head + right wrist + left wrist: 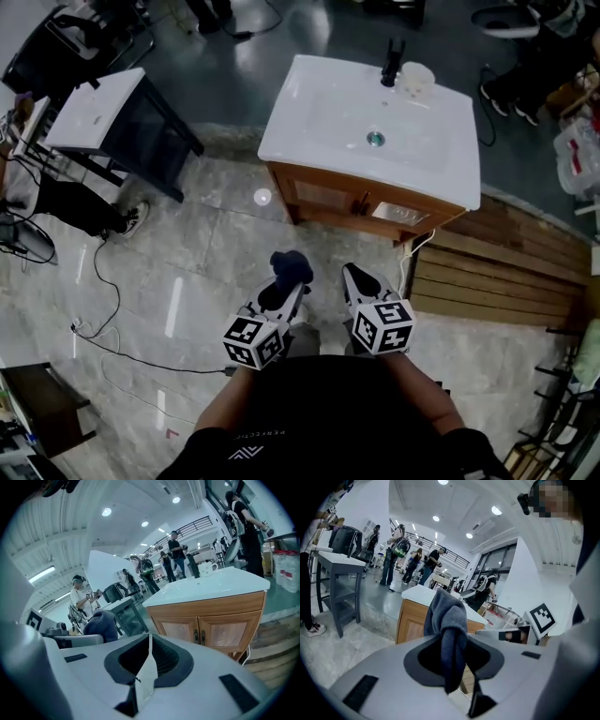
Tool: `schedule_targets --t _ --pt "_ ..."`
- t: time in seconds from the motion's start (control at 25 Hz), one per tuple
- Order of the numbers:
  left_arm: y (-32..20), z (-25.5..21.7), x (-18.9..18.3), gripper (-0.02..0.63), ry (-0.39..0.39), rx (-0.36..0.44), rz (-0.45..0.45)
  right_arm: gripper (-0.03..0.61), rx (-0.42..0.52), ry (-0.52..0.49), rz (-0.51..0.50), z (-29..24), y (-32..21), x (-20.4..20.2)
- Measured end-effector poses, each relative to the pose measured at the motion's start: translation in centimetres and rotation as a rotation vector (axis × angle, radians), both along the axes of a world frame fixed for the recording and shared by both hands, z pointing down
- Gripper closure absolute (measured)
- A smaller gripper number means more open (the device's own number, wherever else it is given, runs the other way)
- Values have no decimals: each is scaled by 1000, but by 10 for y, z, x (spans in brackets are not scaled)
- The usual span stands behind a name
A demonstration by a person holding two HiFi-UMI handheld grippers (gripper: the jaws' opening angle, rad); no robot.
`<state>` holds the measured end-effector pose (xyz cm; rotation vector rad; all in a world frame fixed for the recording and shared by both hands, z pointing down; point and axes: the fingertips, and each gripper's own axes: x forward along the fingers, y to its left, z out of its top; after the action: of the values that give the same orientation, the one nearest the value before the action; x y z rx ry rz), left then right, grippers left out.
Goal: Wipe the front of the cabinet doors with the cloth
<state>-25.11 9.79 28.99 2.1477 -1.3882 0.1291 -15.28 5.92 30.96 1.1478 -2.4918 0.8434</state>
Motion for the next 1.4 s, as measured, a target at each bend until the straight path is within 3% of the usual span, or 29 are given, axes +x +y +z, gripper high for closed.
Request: schedule_targets --t 0.52,0.88,1.4 --pt "-26 26 -43 517 33 -27 146 534 -45 63 113 20 -3 -36" --pt "-53 57 -52 517 -30 -45 153 534 -73 65 200 37 -12 -11" --pt "-72 101 -30 517 -67 -80 140 534 -72 74 75 83 -59 -20"
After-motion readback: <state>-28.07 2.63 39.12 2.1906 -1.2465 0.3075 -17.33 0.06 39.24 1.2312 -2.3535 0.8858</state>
